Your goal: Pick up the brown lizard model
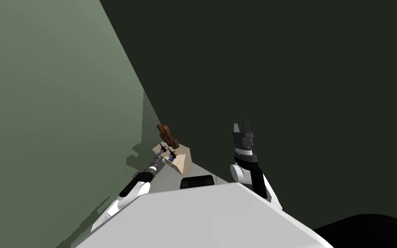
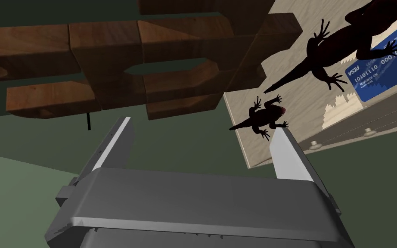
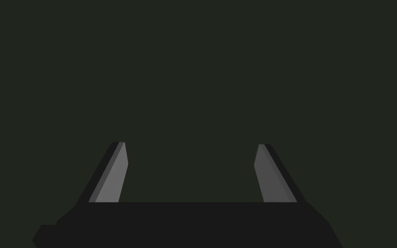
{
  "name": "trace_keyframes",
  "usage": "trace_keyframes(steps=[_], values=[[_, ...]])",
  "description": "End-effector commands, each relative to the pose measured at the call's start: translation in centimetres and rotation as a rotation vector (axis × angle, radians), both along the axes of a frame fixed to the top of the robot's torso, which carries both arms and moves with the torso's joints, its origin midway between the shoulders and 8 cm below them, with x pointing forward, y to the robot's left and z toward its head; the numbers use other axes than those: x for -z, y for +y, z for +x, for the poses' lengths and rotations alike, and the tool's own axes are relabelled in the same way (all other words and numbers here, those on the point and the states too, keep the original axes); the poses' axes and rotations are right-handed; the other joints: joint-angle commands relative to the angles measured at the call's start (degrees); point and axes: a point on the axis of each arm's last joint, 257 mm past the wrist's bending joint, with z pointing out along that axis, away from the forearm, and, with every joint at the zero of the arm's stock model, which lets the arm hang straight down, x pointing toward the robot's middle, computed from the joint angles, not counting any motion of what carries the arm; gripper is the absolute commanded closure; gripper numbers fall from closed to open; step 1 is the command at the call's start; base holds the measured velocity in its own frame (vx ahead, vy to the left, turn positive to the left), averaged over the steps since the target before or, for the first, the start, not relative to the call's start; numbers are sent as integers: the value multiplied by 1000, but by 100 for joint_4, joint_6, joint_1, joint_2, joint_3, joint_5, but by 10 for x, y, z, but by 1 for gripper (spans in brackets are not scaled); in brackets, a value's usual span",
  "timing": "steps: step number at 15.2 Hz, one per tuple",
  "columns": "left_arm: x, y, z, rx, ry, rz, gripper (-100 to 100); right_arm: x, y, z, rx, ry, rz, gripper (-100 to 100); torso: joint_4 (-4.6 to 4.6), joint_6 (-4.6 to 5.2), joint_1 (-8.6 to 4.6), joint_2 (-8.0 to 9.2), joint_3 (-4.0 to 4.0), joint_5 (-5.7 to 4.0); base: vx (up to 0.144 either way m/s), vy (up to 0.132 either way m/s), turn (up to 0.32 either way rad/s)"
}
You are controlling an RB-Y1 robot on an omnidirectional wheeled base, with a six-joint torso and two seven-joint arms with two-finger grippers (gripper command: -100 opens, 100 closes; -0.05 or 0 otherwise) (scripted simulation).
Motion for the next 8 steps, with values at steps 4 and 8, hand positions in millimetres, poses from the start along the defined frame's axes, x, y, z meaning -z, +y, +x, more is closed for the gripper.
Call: trace_keyframes(steps=[4, 8], values=[[33, 14, -15, -12, 100, -14, -100, 0, 0, 0, 0, 0, 0, 0, -1, 4, -25, -10, -5, -5, -1, -19, -225], [79, 35, -42, -31, 256, -38, -100, 0, 0, 0, 0, 0, 0, 0, -12, 8, -29, -61, -34, -7, 107, -24, -329]])
